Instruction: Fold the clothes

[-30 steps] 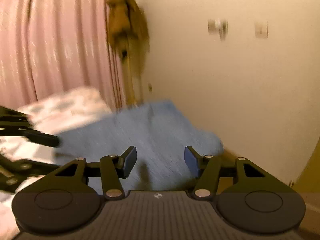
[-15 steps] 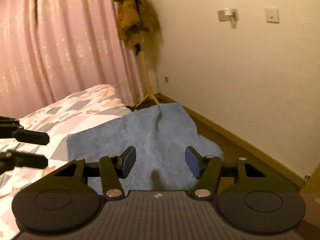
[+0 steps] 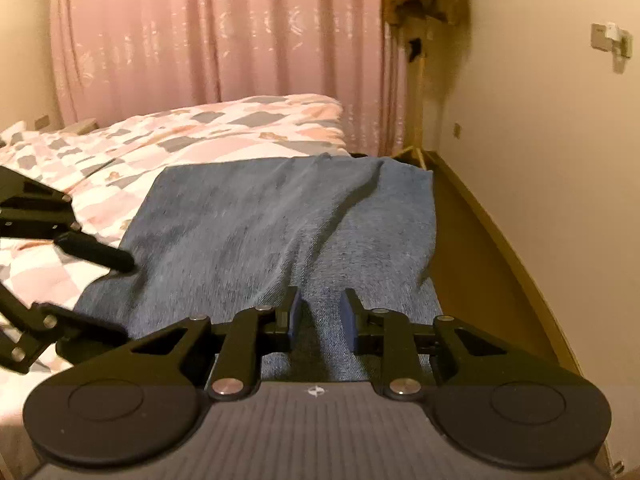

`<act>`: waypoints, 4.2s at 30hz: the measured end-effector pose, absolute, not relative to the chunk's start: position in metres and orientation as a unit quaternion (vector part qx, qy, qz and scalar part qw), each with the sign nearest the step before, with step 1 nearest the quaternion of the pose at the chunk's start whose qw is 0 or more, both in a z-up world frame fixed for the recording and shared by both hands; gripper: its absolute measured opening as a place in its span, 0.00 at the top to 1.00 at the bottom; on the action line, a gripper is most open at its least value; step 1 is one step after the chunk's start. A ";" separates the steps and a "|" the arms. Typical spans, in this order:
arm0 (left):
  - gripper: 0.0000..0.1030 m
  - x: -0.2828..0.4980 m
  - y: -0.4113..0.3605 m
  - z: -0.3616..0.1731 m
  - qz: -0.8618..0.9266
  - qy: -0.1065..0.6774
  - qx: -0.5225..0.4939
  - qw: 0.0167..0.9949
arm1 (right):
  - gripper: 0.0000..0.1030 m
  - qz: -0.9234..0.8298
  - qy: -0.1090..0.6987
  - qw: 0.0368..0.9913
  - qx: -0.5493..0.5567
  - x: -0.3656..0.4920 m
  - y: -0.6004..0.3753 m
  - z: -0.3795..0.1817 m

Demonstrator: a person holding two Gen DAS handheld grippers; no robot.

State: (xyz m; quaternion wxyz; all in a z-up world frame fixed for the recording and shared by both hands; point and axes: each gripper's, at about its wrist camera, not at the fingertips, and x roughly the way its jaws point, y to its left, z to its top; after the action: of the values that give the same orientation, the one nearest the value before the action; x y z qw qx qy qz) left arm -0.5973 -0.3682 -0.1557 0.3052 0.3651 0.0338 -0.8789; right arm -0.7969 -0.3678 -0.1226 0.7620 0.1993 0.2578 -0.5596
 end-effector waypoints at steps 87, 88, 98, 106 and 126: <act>0.95 -0.589 -0.407 -0.137 -0.782 0.263 0.269 0.497 | 0.89 -0.564 0.162 0.752 0.299 -0.850 -0.421 -0.071; 0.95 -0.592 -0.406 -0.139 -0.781 0.255 0.278 0.499 | 0.89 -0.545 0.185 0.768 0.281 -0.836 -0.421 -0.073; 0.97 -0.604 -0.409 -0.151 -0.783 0.228 0.296 0.497 | 1.00 -0.559 0.293 0.733 0.254 -0.828 -0.409 -0.103; 0.96 -0.590 -0.395 -0.133 -0.786 0.254 0.264 0.499 | 0.92 -0.553 0.250 0.753 0.255 -0.818 -0.391 -0.087; 0.82 -0.591 -0.376 -0.132 -0.792 0.226 0.301 0.481 | 0.64 -0.560 0.258 0.734 0.285 -0.795 -0.377 -0.090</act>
State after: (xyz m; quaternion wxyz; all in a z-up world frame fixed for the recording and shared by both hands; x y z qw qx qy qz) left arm -0.5911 -0.3758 -0.1324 0.4811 0.3011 0.2256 -0.7919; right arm -0.7950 -0.3768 -0.0903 0.7340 0.2847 0.2584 -0.5598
